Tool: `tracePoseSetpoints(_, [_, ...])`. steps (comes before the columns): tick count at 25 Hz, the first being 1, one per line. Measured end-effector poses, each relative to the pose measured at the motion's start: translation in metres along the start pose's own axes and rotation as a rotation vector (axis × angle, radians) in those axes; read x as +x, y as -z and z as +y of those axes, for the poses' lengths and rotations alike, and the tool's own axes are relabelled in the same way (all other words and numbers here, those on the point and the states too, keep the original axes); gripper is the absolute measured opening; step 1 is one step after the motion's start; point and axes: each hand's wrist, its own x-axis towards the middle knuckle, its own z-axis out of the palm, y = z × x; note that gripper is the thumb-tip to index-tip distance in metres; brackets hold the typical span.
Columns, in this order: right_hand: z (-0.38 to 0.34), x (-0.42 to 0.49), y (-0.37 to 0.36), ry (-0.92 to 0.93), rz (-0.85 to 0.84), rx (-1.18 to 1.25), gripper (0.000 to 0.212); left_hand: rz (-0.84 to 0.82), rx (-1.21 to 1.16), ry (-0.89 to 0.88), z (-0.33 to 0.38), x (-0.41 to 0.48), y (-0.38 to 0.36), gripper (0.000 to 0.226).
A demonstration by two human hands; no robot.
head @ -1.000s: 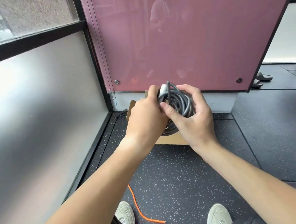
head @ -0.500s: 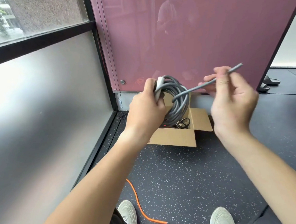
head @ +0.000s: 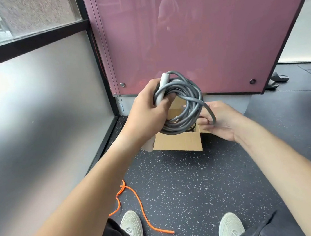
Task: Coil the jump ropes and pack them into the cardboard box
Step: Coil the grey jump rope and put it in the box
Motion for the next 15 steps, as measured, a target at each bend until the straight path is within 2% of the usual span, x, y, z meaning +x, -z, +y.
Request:
tracePoseSetpoints(2, [-0.002,-0.008,-0.010,0.087,-0.200,-0.030,0.008,-0.030,-0.073,0.066,0.000,-0.001,-0.001,0.007])
tracePoseSetpoints(4, [-0.001,-0.010,-0.011,0.140,-0.290,-0.005,0.006,-0.056,-0.099,0.121,-0.003,-0.002,-0.003,0.011])
tracePoseSetpoints(5, [0.000,-0.009,-0.010,0.138,-0.321,-0.002,0.016,-0.065,-0.086,0.130,-0.004,-0.002,-0.005,0.012])
tracePoseSetpoints(7, [0.002,-0.008,-0.008,0.098,-0.330,0.055,0.050,-0.052,-0.039,0.136,-0.007,-0.003,-0.011,0.010])
tracePoseSetpoints(8, [0.001,-0.010,-0.011,0.080,-0.313,0.109,0.053,-0.023,0.003,0.134,-0.008,-0.003,-0.013,0.009])
tracePoseSetpoints(10, [0.000,-0.013,-0.017,0.028,-0.177,0.219,0.023,0.040,0.130,0.128,-0.009,-0.003,-0.015,0.009])
tracePoseSetpoints(12, [-0.001,-0.019,-0.024,0.013,-0.027,0.241,0.032,0.061,0.215,0.142,-0.009,-0.006,-0.016,0.008])
tracePoseSetpoints(15, [-0.005,-0.030,-0.034,0.133,0.103,0.153,0.040,0.071,0.224,0.167,-0.010,-0.009,-0.018,0.003])
